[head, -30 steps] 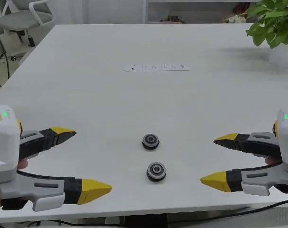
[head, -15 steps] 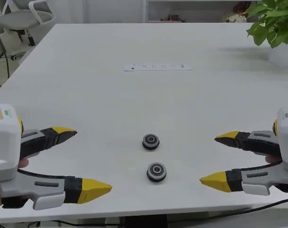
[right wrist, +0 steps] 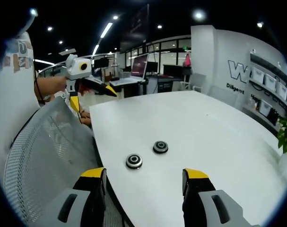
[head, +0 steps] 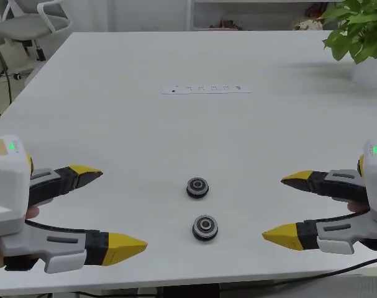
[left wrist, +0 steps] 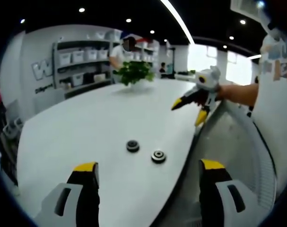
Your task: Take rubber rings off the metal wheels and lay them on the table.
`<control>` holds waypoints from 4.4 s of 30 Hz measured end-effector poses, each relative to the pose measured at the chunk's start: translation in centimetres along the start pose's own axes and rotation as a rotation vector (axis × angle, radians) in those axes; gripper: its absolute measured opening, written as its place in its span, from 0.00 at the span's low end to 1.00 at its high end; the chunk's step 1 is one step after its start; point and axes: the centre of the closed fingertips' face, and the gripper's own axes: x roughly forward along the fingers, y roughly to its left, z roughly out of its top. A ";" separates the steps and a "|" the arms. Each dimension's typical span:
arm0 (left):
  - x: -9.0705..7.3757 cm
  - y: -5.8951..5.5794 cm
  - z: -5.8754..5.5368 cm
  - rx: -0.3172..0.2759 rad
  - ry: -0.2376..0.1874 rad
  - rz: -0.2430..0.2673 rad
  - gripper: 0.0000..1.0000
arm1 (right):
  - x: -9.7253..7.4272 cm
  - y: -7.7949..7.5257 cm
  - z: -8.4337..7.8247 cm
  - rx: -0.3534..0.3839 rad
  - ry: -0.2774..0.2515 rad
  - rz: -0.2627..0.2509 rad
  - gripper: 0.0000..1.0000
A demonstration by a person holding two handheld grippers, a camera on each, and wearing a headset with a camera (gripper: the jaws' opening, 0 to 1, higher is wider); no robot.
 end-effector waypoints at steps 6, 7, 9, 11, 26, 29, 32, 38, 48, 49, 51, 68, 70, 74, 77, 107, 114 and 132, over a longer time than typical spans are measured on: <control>-0.1 0.1 -0.2 -0.009 -0.002 0.004 0.89 | 0.1 0.0 0.0 -0.001 0.000 0.001 0.64; -0.1 0.1 -0.2 -0.008 0.000 0.004 0.89 | 0.1 0.1 0.0 -0.001 0.000 0.002 0.64; -0.1 0.1 -0.3 -0.005 0.003 0.004 0.89 | 0.1 0.0 0.0 -0.002 -0.001 0.001 0.64; -0.1 0.1 -0.3 -0.007 0.002 0.004 0.89 | 0.1 0.0 0.1 -0.001 -0.003 0.001 0.64; 0.1 0.5 -0.1 0.009 0.000 0.007 0.87 | 0.5 -0.5 0.9 -0.032 -0.016 0.005 0.64; 0.3 0.5 0.1 0.013 -0.001 0.002 0.86 | 0.8 -0.5 1.0 -0.041 -0.014 0.013 0.63; 0.8 0.5 0.2 0.024 0.004 -0.005 0.86 | 1.2 -0.4 1.1 -0.051 -0.017 0.022 0.63; 1.6 0.5 0.4 0.045 0.013 -0.023 0.85 | 1.9 -0.5 1.3 -0.075 -0.014 0.044 0.62; 3.6 0.5 0.1 0.080 0.056 -0.064 0.83 | 3.4 -0.9 0.5 -0.128 0.031 0.083 0.61; 3.7 0.6 0.0 0.083 0.060 -0.066 0.82 | 3.5 -0.8 0.5 -0.133 0.037 0.088 0.62; 4.1 0.7 0.0 0.091 0.070 -0.073 0.82 | 3.8 -0.8 0.3 -0.145 0.047 0.099 0.62; 7.5 0.6 -0.6 0.148 0.134 -0.147 0.78 | 7.0 -0.3 -0.3 -0.191 0.087 0.212 0.55; 7.9 0.5 -0.6 0.157 0.140 -0.154 0.77 | 7.4 -0.2 -0.3 -0.192 0.092 0.224 0.54; 8.5 0.5 -0.8 0.156 0.147 -0.165 0.76 | 8.0 0.0 -0.4 -0.187 0.094 0.248 0.53; 8.9 0.4 -0.9 0.156 0.153 -0.175 0.76 | 8.5 0.1 -0.6 -0.190 0.105 0.265 0.52; 13.5 -1.8 -2.9 0.181 0.209 -0.286 0.58 | 10.9 1.3 -3.2 -0.140 0.161 0.342 0.32; 14.0 -2.1 -3.7 0.181 0.230 -0.297 0.53 | 11.1 1.6 -3.9 -0.128 0.180 0.351 0.31; 15.2 -2.9 -4.3 0.166 0.251 -0.314 0.40 | 11.3 1.7 -4.3 -0.091 0.183 0.352 0.31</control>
